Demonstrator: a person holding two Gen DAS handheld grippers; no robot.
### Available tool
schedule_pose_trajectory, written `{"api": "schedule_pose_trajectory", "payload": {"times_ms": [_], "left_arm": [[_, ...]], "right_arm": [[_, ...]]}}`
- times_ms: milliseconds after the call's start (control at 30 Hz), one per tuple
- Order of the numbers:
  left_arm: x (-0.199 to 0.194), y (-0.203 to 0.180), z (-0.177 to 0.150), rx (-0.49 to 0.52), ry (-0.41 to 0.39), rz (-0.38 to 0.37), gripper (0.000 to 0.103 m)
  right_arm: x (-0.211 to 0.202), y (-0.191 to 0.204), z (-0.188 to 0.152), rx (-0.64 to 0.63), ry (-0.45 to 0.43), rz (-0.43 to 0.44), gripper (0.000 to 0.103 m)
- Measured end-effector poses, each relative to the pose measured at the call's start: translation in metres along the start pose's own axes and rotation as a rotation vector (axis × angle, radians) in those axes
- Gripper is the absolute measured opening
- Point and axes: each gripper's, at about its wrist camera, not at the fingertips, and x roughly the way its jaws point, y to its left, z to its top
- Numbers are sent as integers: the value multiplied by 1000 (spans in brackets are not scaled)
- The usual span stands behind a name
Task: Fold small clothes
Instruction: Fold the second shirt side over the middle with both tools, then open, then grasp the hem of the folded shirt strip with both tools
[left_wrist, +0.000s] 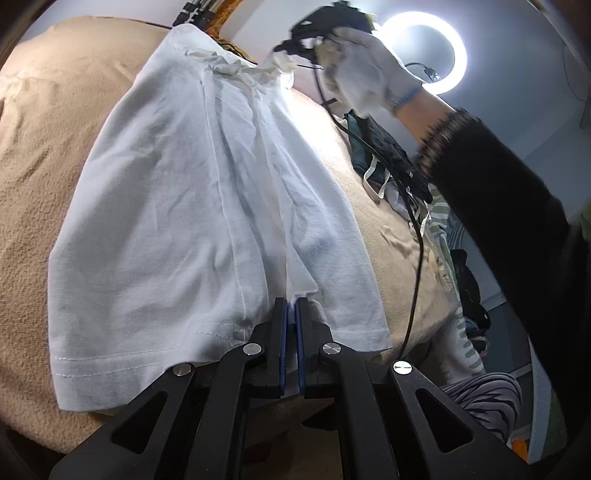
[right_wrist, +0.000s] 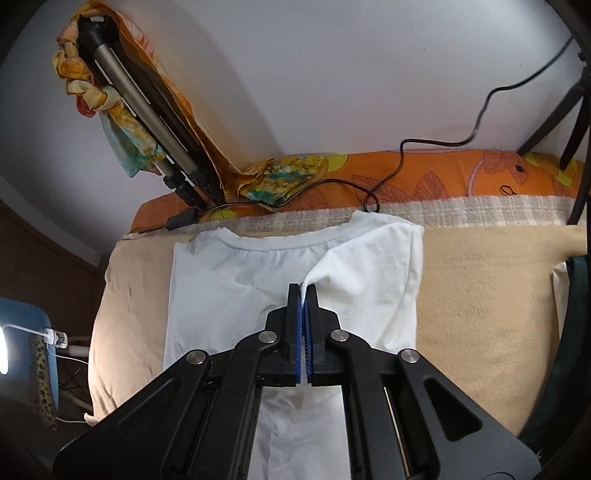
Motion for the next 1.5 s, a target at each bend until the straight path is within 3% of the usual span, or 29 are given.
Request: {"api": "schedule_pose_trajectory", "payload": {"times_ms": [233,267,333,367,400,667,867,1033,1167,1233,1333,1500], "left_arm": [[0,1,1,1,8,-8,3],[0,1,2,3,9,-8,3],[0,-1,2,6,9,-5,3],[0,-2,2,8,9,-3,3],[0,-3,2,13,8,1,3],[-5,-14,-5,76,-5,54,3],[-23,-16,-7,103,-23,70,3],[-51,-21,-11,144,-50,80,5],[-72,-13,-11,144,-54,112,10],[-80,-5,-7,131,-65,146,21],[-87,8,0,95,-68,187,28],[-80,29,8,33,-23,208,29]], "right_arm": [[73,15,0,11,108,-5,6],[75,15,0,0,98,6,10],[70,13,0,9,94,69,32],[65,12,1,22,88,83,48],[56,10,1,30,68,71,51],[-72,-9,-17,26,-91,90,51],[-166,-22,-94,-26,-134,68,51],[-206,-28,-178,-50,-99,41,51],[-212,-34,-240,-46,-42,55,51],[-210,-37,-268,-33,-3,70,51],[-198,-43,-305,-5,65,92,51],[-169,-48,-346,22,162,115,51]]}}
